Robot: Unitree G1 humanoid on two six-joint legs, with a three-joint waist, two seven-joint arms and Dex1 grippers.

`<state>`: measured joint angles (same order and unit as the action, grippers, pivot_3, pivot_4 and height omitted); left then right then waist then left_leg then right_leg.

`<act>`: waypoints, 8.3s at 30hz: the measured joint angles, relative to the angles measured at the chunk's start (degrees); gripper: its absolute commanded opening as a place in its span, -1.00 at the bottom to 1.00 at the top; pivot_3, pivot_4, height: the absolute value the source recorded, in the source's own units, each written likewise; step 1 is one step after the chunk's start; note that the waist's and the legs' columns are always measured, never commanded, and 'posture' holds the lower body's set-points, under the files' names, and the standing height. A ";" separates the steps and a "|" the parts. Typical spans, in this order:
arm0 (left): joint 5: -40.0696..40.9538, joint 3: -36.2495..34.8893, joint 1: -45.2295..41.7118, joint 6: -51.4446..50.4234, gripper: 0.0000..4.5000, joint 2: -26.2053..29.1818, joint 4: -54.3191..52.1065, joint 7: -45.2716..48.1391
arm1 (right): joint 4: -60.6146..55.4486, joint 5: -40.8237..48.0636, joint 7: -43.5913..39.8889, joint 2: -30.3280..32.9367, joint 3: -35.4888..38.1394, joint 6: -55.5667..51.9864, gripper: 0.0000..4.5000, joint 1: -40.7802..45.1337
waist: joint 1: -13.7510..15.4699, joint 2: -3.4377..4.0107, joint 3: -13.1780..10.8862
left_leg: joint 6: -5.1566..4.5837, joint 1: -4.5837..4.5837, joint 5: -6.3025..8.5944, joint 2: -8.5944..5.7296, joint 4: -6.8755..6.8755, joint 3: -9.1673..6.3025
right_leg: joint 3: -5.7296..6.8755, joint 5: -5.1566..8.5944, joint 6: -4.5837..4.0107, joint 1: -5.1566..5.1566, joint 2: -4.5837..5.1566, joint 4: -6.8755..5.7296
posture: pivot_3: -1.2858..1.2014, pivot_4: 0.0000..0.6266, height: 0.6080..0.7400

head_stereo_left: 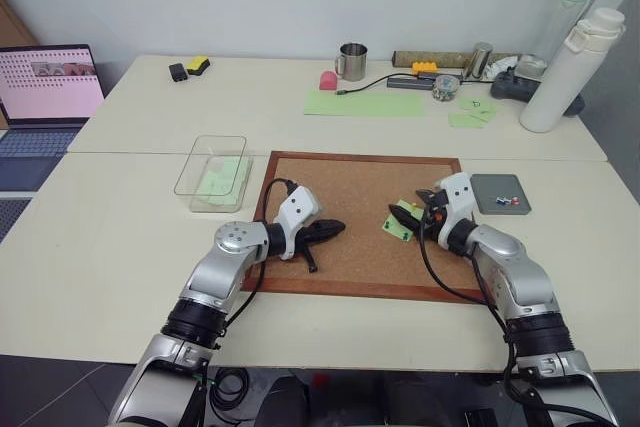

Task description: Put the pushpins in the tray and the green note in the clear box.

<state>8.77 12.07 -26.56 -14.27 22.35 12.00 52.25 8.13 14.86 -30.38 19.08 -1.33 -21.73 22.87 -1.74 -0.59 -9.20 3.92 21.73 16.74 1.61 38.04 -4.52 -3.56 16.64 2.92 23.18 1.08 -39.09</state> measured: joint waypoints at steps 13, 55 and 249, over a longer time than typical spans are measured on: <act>0.00 -0.04 0.18 -0.22 -1.00 0.04 -0.50 -0.36 | 0.81 -0.31 0.01 0.01 0.09 0.14 -0.69 0.39 | -0.02 0.00 0.00 | 0.00 0.00 0.00 0.00 0.00 0.00 | 0.00 0.00 0.00 0.00 0.00 0.00 | 0.03 -0.52 1.00; -0.41 0.13 0.69 1.11 -1.00 0.09 -0.14 0.05 | 1.98 1.70 11.39 5.64 16.09 0.44 -0.96 0.96 | -0.16 0.05 0.02 | -0.01 -0.04 0.00 0.00 -0.06 0.04 | -0.06 0.00 0.00 0.01 -0.01 0.00 | 0.03 -0.52 1.00; 35.10 -16.36 -9.78 -48.08 0.02 -3.46 -3.09 0.79 | -20.51 -9.56 -27.69 16.24 -14.42 22.50 -1.00 3.60 | -0.53 -0.03 0.01 | 0.05 0.01 -0.03 0.01 0.00 -0.11 | 0.05 0.01 0.01 0.00 -0.04 0.07 | 0.03 -0.52 1.00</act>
<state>43.87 -4.28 -36.34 -62.35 18.89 8.91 53.04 -12.38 5.31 -58.07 35.32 -15.75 0.77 26.47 -2.27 -0.62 -9.19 3.97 21.75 16.71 1.62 38.04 -4.63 -3.51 16.65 2.92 23.19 1.04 -39.03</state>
